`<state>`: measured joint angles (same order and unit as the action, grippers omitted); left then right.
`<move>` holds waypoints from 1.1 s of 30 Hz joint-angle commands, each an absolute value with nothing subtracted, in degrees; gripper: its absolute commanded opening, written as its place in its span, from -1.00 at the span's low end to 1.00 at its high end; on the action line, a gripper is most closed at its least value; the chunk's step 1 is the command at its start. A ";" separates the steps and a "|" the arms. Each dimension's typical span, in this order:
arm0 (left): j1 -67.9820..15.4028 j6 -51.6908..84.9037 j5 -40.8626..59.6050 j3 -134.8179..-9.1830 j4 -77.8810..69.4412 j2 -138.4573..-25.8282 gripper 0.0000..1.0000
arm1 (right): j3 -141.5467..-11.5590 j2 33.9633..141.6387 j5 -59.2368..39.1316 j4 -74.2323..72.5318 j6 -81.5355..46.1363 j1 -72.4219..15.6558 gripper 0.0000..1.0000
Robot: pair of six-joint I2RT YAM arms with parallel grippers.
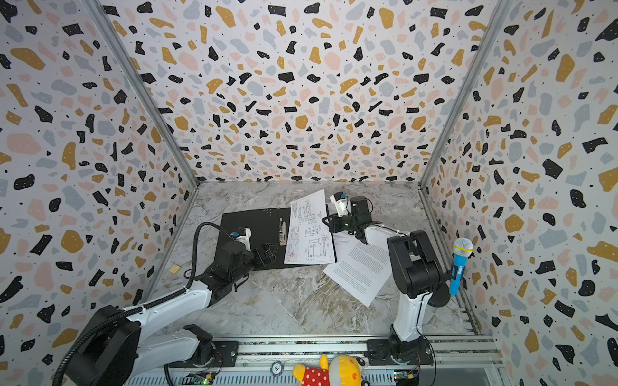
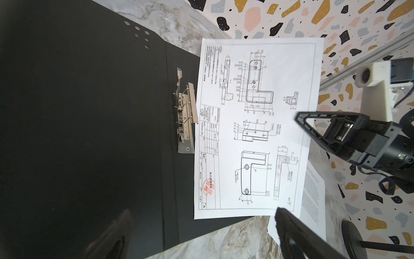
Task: Put the files into the folder
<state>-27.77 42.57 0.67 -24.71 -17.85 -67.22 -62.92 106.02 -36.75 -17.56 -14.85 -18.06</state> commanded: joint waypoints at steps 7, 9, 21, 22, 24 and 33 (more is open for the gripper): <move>-27.26 41.91 2.16 -22.67 -21.09 -66.99 0.99 | -62.10 103.23 -42.50 -22.84 -12.85 -18.12 -1.00; -27.25 41.96 2.20 -22.68 -21.25 -66.97 0.99 | -63.61 104.36 -43.71 -21.04 -12.41 -18.26 -1.00; -27.16 42.09 2.32 -21.71 -21.84 -66.53 0.99 | -67.26 108.40 -46.94 -17.75 -10.63 -19.34 -1.00; -27.16 42.10 2.37 -21.67 -21.93 -66.64 0.99 | -67.52 108.65 -46.92 -17.62 -10.63 -19.40 -1.00; -27.16 42.15 2.44 -21.62 -22.06 -66.60 0.99 | -67.93 109.22 -47.12 -17.43 -10.63 -19.41 -1.00; -27.07 42.33 2.63 -21.23 -22.65 -67.14 0.99 | -67.70 107.75 -42.78 -15.30 -11.80 -19.40 -1.00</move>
